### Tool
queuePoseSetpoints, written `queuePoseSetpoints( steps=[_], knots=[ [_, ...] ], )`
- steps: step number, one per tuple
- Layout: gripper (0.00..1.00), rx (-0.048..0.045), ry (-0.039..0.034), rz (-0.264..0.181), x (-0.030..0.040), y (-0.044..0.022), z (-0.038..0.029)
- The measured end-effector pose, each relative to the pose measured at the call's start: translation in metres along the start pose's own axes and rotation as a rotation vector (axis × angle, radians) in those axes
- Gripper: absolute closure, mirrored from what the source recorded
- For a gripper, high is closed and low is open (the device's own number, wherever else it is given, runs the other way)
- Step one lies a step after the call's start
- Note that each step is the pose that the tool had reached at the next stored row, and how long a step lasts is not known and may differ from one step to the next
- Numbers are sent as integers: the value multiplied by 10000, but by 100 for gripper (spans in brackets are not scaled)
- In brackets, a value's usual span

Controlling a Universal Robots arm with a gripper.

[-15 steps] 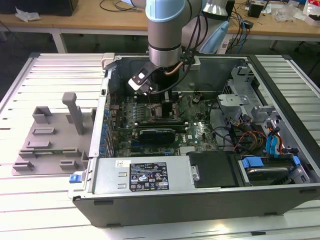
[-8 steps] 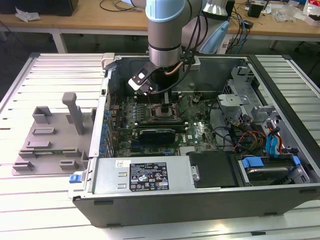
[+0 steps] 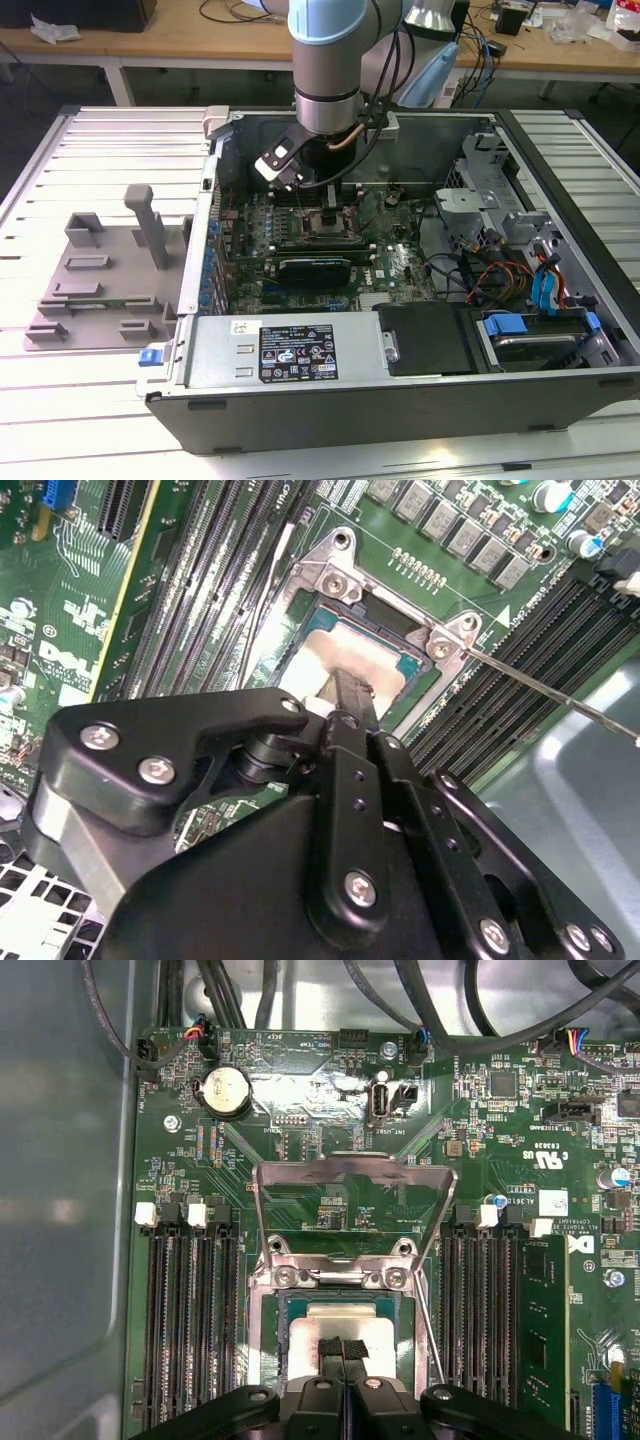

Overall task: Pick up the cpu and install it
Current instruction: 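Place the cpu into insertion slot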

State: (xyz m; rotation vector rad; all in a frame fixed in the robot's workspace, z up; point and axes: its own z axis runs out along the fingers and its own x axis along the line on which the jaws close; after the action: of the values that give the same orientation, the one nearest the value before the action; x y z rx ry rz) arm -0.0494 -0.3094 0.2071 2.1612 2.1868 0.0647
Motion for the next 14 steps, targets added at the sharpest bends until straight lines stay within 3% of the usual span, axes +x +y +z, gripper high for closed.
queuePoseSetpoints(
  steps=[4,5,6,9,10,12,14],
  knots=[
    [89,2,49,5,0,-6,29],
    [89,-1,146,11,-1,-6,31],
    [89,-1,170,15,0,-6,32],
    [89,-4,175,15,1,-6,31],
    [89,-10,184,16,1,-4,23],
    [89,-3,173,15,-1,3,-80],
    [89,-5,175,6,-1,5,-99]
  ],
)
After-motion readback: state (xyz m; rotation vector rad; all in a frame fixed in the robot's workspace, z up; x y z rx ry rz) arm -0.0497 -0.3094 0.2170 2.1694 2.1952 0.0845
